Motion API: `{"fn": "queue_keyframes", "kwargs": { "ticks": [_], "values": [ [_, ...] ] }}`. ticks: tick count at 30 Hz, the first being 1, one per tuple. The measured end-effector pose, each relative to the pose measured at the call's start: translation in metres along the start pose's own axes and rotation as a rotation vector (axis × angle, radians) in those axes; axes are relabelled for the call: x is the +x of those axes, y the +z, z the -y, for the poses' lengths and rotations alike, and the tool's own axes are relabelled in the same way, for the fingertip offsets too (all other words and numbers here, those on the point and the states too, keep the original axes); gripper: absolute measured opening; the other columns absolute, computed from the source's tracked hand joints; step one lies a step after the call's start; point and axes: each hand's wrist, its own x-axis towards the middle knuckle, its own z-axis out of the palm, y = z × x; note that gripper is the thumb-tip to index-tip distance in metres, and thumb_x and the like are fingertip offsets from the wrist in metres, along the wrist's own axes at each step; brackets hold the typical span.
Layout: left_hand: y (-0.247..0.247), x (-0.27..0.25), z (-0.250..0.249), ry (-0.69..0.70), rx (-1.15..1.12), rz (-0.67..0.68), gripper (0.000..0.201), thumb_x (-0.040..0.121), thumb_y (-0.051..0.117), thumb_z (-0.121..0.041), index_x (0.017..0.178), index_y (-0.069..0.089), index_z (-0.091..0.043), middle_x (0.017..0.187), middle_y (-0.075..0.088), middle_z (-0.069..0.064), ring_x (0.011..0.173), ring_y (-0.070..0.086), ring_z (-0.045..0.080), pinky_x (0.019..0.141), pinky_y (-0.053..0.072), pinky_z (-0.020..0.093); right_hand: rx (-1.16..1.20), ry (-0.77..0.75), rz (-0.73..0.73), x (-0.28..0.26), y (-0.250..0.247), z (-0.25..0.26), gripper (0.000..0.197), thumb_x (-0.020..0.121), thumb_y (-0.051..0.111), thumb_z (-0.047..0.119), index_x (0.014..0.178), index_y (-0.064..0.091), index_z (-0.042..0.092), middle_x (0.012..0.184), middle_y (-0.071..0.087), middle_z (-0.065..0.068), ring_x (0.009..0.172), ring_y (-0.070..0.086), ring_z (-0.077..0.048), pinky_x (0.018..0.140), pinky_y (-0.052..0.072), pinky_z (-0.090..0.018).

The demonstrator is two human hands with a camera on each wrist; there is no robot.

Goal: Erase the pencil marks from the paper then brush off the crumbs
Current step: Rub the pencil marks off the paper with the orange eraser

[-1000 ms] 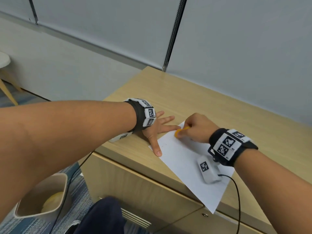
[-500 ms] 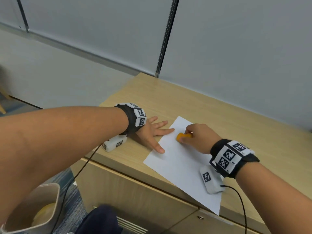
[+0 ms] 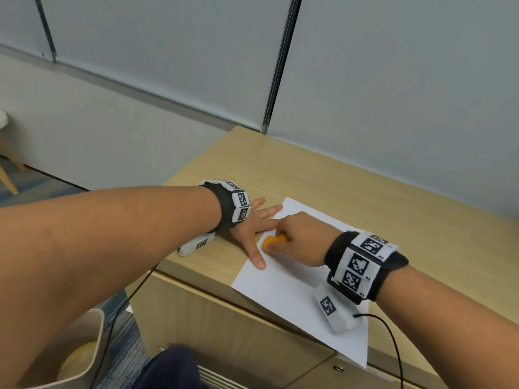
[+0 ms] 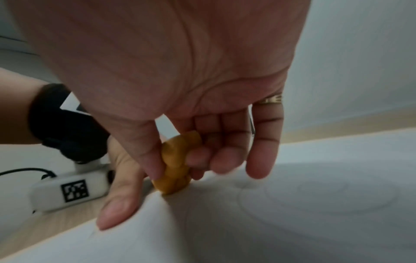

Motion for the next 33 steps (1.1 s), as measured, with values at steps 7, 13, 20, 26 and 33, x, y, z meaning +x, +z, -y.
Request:
{"fn": "queue_keyframes", "kwargs": {
  "ticks": [7, 13, 20, 26, 33],
  "values": [
    [0.001, 0.002, 0.0, -0.013, -0.006, -0.015, 0.147, 0.039, 0.057, -0.095, 0.147, -0.031, -0.048, 0.159, -0.038, -0.01, 0.145, -0.035, 0.036, 0.117, -0.005, 0.067, -0.16, 0.216, -0.035, 0.029, -0.029, -0.025, 0.042, 0.1, 0.053, 0.044, 0.067, 0.043, 0.019, 0.072, 0.049, 0.0, 0.065, 0.051, -0.019, 0.053, 0.034, -0.03],
    [0.0, 0.006, 0.003, -0.003, 0.022, -0.002, 0.141, 0.046, 0.058, -0.095, 0.148, -0.028, -0.049, 0.159, -0.039, -0.007, 0.144, -0.037, 0.039, 0.117, -0.007, 0.068, -0.082, 0.01, 0.054, 0.02, -0.013, -0.008, 0.035, 0.098, 0.059, 0.039, 0.07, 0.055, 0.018, 0.066, 0.051, 0.002, 0.063, 0.053, -0.017, 0.058, 0.038, -0.03],
    [-0.002, 0.005, 0.001, -0.003, 0.046, 0.015, 0.137, 0.053, 0.061, -0.093, 0.149, -0.025, -0.049, 0.159, -0.04, -0.005, 0.143, -0.037, 0.04, 0.117, -0.008, 0.067, -0.117, -0.004, 0.059, 0.019, -0.017, -0.003, 0.038, 0.096, 0.061, 0.036, 0.064, 0.05, 0.018, 0.064, 0.051, 0.002, 0.056, 0.047, -0.011, 0.052, 0.034, -0.027],
    [0.0, 0.003, 0.0, -0.007, 0.021, -0.008, 0.143, 0.045, 0.056, -0.093, 0.147, -0.032, -0.045, 0.16, -0.038, -0.005, 0.145, -0.036, 0.037, 0.118, -0.011, 0.063, -0.098, 0.112, -0.009, 0.031, -0.031, -0.017, 0.044, 0.096, 0.059, 0.042, 0.062, 0.051, 0.015, 0.064, 0.051, 0.0, 0.058, 0.049, -0.016, 0.054, 0.037, -0.029],
    [0.0, 0.002, -0.001, -0.016, 0.02, -0.002, 0.141, 0.047, 0.058, -0.093, 0.151, -0.024, -0.046, 0.16, -0.038, -0.006, 0.144, -0.036, 0.038, 0.118, -0.006, 0.066, -0.039, 0.014, 0.055, 0.022, -0.018, -0.006, 0.043, 0.095, 0.065, 0.038, 0.061, 0.052, 0.016, 0.059, 0.049, 0.009, 0.055, 0.047, -0.007, 0.053, 0.033, -0.024]
  ]
}}
